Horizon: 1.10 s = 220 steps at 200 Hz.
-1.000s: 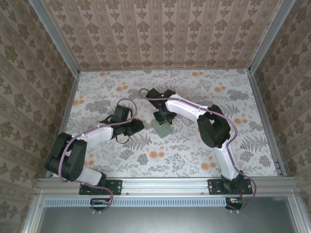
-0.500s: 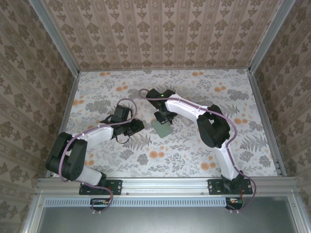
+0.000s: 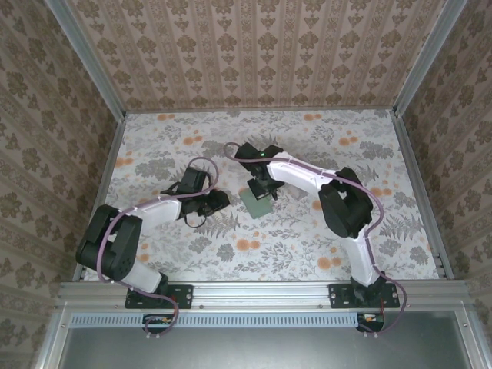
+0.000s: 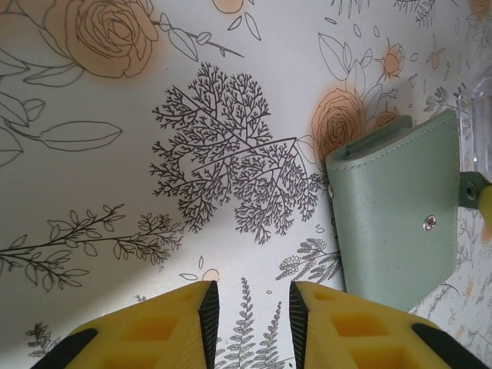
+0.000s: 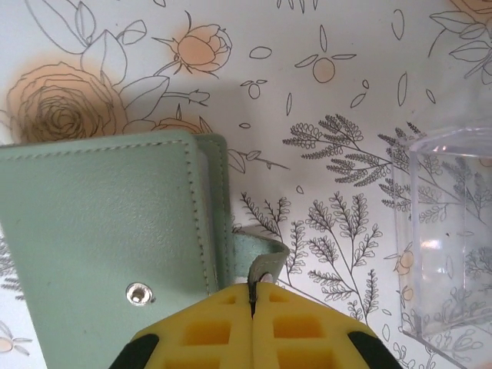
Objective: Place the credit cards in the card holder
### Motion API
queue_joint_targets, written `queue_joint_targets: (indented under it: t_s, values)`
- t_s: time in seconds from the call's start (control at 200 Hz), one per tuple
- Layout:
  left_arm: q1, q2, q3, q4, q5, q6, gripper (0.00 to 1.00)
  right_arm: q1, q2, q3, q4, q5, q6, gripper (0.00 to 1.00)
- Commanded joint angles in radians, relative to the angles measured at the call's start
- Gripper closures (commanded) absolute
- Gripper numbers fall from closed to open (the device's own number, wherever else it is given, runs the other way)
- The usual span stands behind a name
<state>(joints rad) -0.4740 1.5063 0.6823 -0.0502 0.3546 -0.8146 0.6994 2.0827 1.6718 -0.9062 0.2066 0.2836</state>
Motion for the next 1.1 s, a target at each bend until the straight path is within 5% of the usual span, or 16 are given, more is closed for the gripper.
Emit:
queue_joint_targets:
  t_s: [0.0, 1.095]
  values:
    - [-0.022, 0.018, 0.025, 0.021, 0.021, 0.006, 0.67, -0.015, -0.097, -0.073, 0.084, -0.043, -0.003, 0.93]
    - [-0.145, 0.209, 0.158, 0.075, 0.030, -0.009, 0.67, -0.151, -0.204, -0.371, 0.455, -0.591, 0.072, 0.96]
